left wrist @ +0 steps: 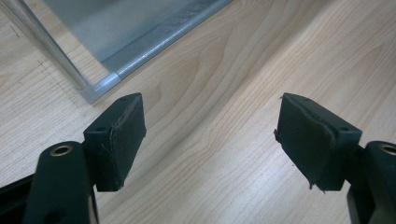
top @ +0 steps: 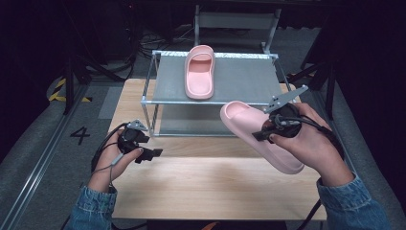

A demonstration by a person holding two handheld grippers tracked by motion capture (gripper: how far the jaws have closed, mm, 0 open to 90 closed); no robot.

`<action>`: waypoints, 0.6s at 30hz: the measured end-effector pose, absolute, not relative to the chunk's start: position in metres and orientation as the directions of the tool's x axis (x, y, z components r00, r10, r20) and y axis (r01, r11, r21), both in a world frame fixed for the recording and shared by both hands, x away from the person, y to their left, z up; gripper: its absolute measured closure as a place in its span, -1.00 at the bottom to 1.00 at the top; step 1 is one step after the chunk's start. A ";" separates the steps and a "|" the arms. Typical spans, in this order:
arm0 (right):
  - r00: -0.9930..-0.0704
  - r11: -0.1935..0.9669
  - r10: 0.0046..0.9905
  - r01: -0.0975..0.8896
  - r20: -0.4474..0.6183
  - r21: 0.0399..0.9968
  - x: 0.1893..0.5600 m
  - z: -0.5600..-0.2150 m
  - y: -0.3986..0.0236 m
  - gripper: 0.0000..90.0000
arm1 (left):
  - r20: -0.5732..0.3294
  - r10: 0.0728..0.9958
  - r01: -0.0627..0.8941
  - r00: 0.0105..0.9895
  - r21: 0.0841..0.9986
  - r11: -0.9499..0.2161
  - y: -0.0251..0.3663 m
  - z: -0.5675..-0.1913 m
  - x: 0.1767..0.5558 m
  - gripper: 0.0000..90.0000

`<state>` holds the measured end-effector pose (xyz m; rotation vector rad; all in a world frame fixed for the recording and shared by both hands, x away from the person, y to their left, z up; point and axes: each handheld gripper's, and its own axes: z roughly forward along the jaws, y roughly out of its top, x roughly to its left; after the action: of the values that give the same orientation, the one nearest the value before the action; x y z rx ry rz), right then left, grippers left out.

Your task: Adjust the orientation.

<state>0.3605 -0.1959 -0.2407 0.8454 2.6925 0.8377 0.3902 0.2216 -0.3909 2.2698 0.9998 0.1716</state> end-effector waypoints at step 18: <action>-0.776 0.667 0.630 0.519 -0.033 0.535 0.415 -0.224 -0.177 0.86 | -0.134 0.692 0.610 0.709 0.608 -0.507 0.224 -0.390 0.391 -0.46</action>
<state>0.4148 -0.1775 -0.2236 0.9319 2.6666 0.7573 0.3907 0.2242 -0.3905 2.2716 0.9868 0.1665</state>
